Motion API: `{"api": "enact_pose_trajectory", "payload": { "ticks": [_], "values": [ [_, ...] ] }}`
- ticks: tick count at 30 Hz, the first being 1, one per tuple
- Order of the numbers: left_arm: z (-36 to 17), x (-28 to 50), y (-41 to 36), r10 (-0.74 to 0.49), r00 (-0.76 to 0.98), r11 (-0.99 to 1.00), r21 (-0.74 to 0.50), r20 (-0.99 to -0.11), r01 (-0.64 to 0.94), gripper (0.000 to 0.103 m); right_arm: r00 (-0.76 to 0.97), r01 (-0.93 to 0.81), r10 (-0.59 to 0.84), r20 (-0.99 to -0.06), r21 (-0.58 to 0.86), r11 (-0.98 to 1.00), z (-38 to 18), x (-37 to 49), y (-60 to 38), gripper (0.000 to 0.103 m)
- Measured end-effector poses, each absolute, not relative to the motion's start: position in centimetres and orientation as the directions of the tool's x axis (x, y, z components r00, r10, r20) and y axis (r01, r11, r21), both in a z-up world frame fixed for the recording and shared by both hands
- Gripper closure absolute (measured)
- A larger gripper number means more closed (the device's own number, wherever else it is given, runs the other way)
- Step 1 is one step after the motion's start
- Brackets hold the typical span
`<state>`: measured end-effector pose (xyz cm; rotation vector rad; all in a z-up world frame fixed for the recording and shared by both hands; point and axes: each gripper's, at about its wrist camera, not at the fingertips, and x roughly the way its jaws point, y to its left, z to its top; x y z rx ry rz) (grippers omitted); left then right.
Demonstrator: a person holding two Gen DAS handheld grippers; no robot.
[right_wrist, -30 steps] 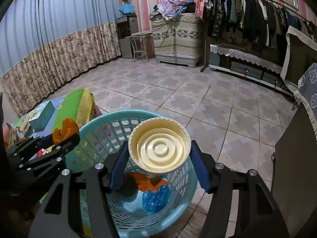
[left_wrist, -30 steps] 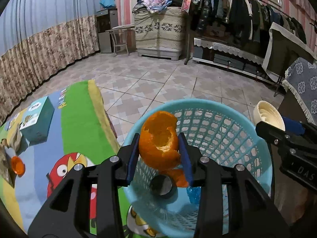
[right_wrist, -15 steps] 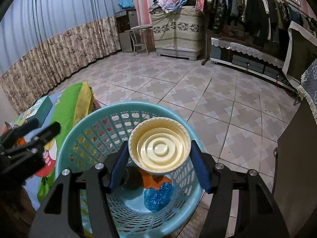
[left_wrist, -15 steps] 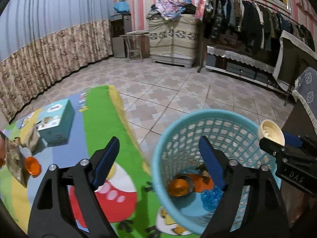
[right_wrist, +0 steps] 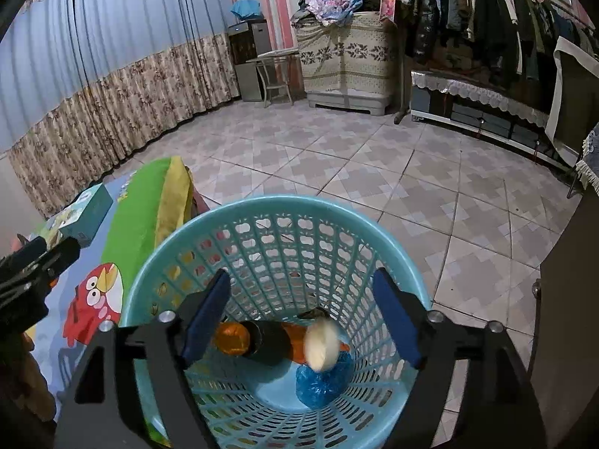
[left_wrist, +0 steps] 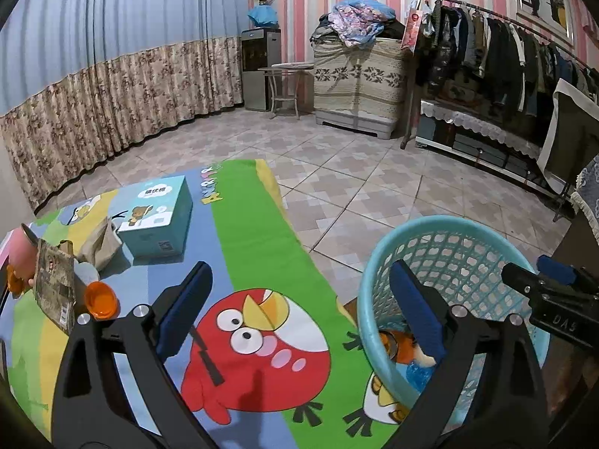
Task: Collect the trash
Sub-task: 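Move both tools back over the mat toward the snack packet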
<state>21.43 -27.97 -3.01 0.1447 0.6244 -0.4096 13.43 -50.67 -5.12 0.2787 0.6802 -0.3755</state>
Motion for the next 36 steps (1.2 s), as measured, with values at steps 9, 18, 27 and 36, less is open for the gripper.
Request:
{"api": "enact_pose_trajectory", "payload": {
  "ticks": [9, 18, 27, 36],
  "values": [
    [-2.9, 20.9, -25.7, -0.313, 0.745, 0.921, 0.003, -0.589, 0.389, 0.009, 0.717, 0.430, -0.261, -0.646, 0.114, 0.896, -5.0, 13.4, -50.4, 0.013],
    [-2.6, 20.4, -22.9, -0.290, 0.758, 0.933, 0.004, -0.584, 0.360, 0.007, 0.718, 0.410, -0.271, -0.641, 0.075, 0.909, -4.8, 13.8, -48.6, 0.008],
    [-2.3, 19.8, -19.1, -0.262, 0.779, 0.948, 0.001, -0.569, 0.319, 0.006, 0.736, 0.385, -0.247, -0.630, 0.089, 0.919, -4.7, 13.8, -46.3, 0.007],
    [-2.9, 19.7, -14.8, -0.207, 0.789, 0.968, -0.001, -0.578, 0.252, 0.006, 0.748, 0.340, -0.217, -0.627, 0.081, 0.937, -4.8, 14.9, -42.6, 0.007]
  ]
}}
